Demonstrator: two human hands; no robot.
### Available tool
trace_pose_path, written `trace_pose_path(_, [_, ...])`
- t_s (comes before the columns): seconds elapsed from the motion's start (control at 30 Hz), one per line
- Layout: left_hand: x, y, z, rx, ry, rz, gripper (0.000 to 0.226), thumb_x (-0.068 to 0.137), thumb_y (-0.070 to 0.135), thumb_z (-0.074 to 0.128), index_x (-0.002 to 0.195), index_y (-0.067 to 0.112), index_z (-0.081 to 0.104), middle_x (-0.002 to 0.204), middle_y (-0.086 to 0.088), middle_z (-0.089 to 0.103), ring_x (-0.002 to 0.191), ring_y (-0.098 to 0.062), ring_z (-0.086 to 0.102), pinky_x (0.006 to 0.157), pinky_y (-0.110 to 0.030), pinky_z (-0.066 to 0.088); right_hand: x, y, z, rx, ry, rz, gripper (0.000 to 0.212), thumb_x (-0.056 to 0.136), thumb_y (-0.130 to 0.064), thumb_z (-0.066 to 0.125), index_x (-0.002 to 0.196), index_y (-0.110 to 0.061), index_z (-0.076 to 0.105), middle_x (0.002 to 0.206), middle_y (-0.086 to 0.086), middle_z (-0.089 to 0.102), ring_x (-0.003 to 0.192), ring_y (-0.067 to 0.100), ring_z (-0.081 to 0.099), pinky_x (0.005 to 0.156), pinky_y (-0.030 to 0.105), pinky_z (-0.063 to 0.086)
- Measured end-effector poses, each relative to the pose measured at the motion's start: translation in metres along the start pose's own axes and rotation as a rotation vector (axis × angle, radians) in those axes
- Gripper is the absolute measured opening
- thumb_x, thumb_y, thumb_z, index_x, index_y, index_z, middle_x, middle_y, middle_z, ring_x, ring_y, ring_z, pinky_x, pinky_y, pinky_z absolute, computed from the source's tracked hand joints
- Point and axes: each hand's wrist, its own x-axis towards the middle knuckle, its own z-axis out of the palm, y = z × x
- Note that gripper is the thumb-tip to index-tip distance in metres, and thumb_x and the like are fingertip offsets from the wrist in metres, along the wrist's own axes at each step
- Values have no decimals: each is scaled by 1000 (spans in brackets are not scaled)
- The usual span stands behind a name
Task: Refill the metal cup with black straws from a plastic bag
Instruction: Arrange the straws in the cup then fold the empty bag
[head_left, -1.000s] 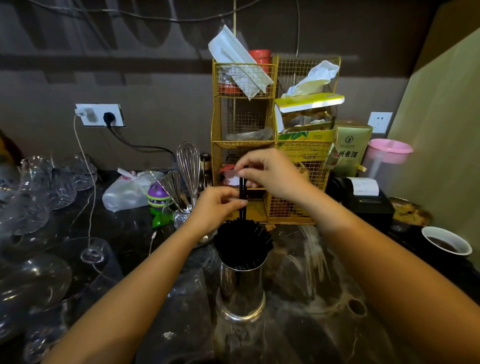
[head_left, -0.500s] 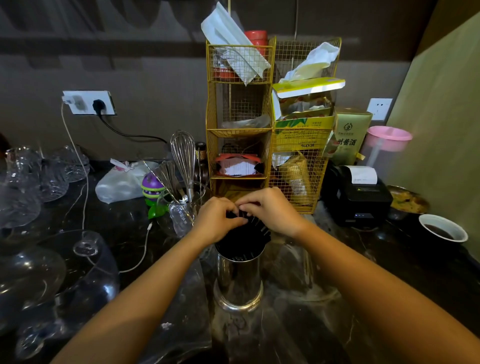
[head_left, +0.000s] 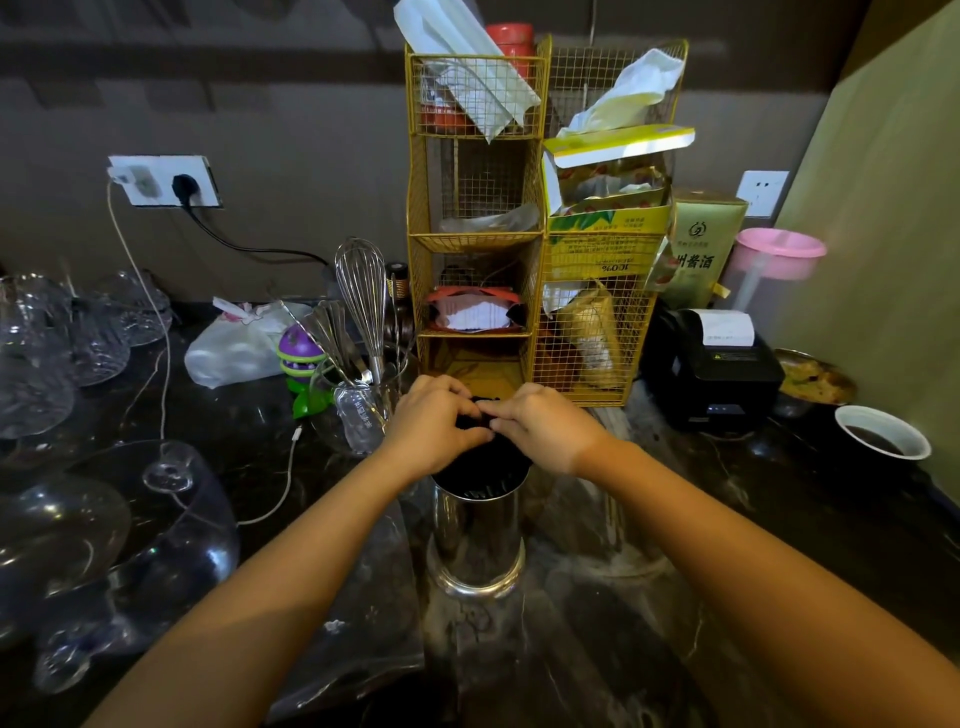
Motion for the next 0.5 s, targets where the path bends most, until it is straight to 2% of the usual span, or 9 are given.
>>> trace_pose_path(0.1, [1, 0, -7, -22, 3, 19, 32, 77, 26, 64, 107, 16, 63, 121, -10, 52, 116, -26, 38, 100, -39, 31, -2, -2, -7, 22, 25, -26, 44, 93, -21, 41, 136, -20, 36, 132, 11, 52, 126, 25, 38, 102, 36, 34])
trace_pose_path(0.2, [-2, 2, -17, -57, 13, 52, 31, 77, 23, 65, 107, 15, 63, 116, -10, 56, 113, -26, 44, 100, -42, 36, -5, -5, -18, 58, 71, -68, 40, 90, -16, 48, 130, -18, 46, 132, 5, 55, 120, 20, 48, 94, 26, 35])
trace_pose_path(0.27, [-6, 6, -23, -86, 1, 87, 30, 77, 21, 65, 106, 14, 63, 112, -10, 60, 108, -25, 50, 97, -42, 40, -8, -3, -23, 91, 89, -72, 36, 88, -14, 52, 124, -16, 52, 127, 6, 59, 106, 16, 55, 85, 22, 37])
trace_pose_path(0.4, [-19, 19, -29, -103, -37, 167, 27, 75, 22, 66, 101, 12, 65, 98, -8, 63, 90, -17, 54, 85, -34, 44, -17, 4, -30, 77, 107, -64, 28, 85, -14, 57, 112, -13, 60, 110, 7, 65, 78, 10, 51, 70, 19, 36])
trace_pose_path(0.5, [-26, 25, -27, -59, -74, 189, 29, 71, 29, 70, 97, 15, 66, 85, 0, 59, 84, -16, 55, 79, -34, 46, -27, 5, -31, 149, 63, -43, 26, 80, -12, 63, 106, -11, 64, 92, 2, 62, 62, 1, 49, 53, 6, 39])
